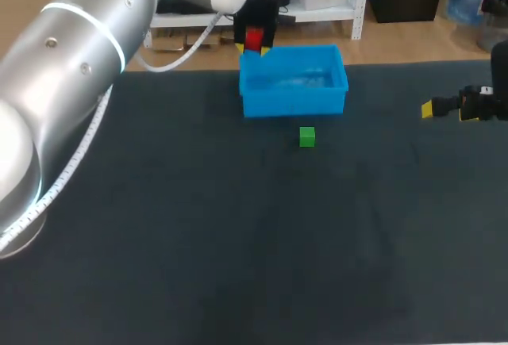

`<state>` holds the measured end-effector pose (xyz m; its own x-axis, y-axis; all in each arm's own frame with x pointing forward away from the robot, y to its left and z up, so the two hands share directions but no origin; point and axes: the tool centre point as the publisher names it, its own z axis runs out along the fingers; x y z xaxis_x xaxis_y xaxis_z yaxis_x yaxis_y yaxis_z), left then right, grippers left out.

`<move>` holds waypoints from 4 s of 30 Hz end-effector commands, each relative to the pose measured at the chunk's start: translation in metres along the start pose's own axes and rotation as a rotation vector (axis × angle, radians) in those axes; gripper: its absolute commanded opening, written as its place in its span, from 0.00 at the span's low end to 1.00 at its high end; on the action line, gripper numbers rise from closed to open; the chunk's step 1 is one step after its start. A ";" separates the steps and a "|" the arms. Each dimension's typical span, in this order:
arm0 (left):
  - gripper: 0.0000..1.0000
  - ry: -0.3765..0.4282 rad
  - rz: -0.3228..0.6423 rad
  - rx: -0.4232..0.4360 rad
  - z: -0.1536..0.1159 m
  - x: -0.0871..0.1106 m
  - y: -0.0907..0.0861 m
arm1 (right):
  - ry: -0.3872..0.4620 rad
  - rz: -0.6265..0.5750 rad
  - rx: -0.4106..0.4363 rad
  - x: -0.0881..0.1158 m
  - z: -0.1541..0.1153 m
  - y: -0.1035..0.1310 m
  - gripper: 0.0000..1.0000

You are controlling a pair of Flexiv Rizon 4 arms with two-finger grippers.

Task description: Use the left arm to pick the red cube and place it into the blue plastic box first, then use the right arm to grasp the green cube and put it into the same blue plastic box after the first action is fully finished.

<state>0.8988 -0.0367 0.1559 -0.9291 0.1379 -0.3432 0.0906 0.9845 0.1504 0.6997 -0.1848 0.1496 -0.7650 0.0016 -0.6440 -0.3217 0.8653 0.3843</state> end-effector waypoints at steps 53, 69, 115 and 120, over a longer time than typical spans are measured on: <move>0.00 0.328 0.146 -0.040 0.056 -0.073 -0.040 | 0.001 -0.001 -0.001 0.000 0.000 0.000 1.00; 1.00 0.322 0.116 -0.025 0.052 -0.068 -0.035 | 0.001 -0.001 -0.001 0.000 0.000 0.000 1.00; 1.00 0.034 -0.051 0.326 -0.015 0.042 0.008 | 0.001 -0.001 -0.001 0.000 0.000 0.000 1.00; 1.00 0.005 -0.064 0.365 -0.019 0.048 0.009 | 0.001 -0.001 -0.001 0.000 0.000 0.000 1.00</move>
<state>0.8650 -0.0321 0.1612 -0.9738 0.1118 -0.1978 0.1477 0.9731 -0.1770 0.6997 -0.1848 0.1496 -0.7650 0.0017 -0.6440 -0.3217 0.8653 0.3844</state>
